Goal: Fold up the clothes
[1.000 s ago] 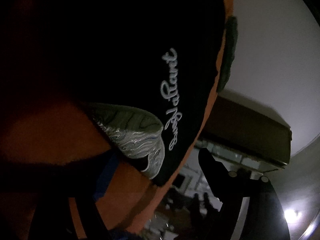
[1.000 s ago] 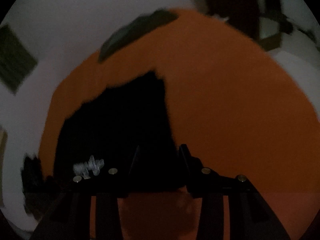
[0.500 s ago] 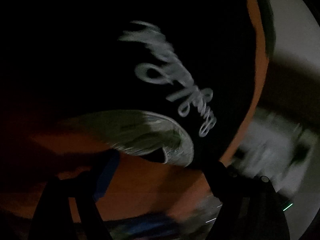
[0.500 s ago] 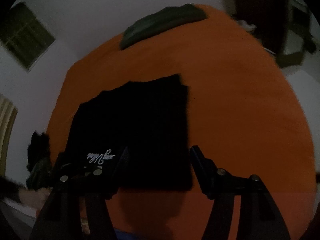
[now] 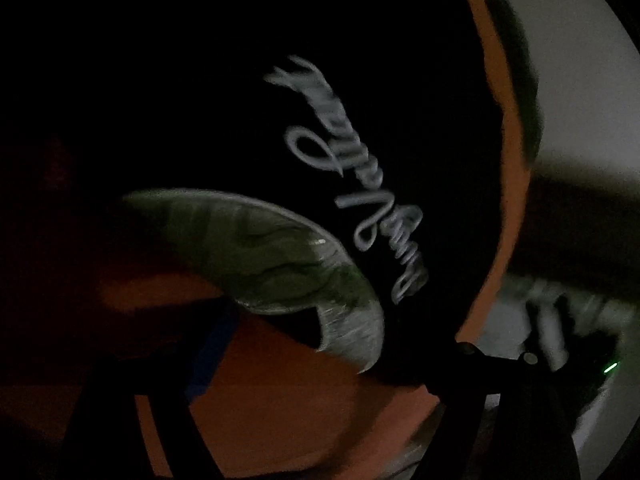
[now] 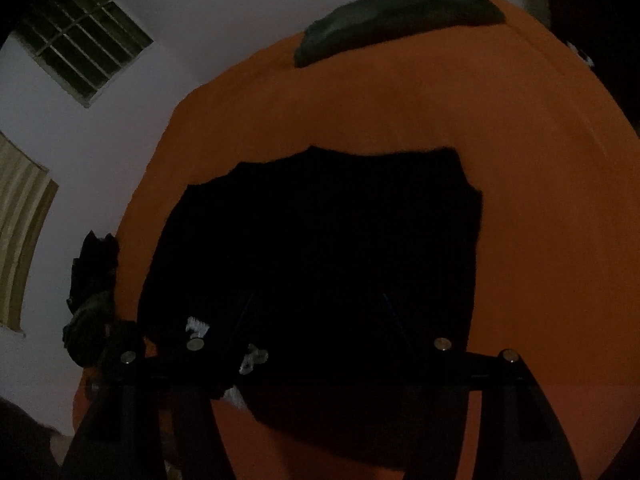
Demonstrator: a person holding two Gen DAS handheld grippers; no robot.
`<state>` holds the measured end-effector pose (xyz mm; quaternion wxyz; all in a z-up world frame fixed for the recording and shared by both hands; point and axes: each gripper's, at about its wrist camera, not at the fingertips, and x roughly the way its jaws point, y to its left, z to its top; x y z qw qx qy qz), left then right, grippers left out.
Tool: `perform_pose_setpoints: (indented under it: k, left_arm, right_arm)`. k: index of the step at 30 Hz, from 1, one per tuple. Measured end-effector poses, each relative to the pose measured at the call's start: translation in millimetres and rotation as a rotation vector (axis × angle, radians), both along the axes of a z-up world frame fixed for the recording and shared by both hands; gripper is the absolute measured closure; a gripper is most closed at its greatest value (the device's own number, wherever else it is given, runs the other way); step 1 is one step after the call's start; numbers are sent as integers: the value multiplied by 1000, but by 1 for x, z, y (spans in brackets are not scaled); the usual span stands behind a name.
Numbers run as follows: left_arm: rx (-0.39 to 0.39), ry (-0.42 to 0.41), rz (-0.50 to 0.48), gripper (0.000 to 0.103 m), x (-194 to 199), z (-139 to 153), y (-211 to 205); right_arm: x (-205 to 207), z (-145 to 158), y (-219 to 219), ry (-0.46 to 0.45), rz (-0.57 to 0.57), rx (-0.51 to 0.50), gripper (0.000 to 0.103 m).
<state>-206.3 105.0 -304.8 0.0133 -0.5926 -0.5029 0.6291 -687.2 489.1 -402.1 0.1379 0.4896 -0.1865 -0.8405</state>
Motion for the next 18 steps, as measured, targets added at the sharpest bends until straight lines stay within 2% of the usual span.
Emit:
perform_pose_setpoints:
  k: [1,3,6,12,14,18]
  left_arm:
    - [62,25,120,21,9,-4,-6]
    - [126,48,261,21,19,-13,-14]
    - [179,97,418,23,31,-25,-25]
    - [156,203,444,29,34,-40,-30]
    - [158,216,470,30,27,-39,-39]
    - [181,198,542,33,17,-34,-38]
  right_arm:
    - [-7,2,1,26,5,8,41]
    - [-18,5,1,67,13,21,41]
    - [-30,1,5,104,12,3,41]
    - [-50,-30,4,75,29,-15,41]
    - [-58,-37,2,50,51,8,41]
    - [-76,-26,-2,-7,177,110,41]
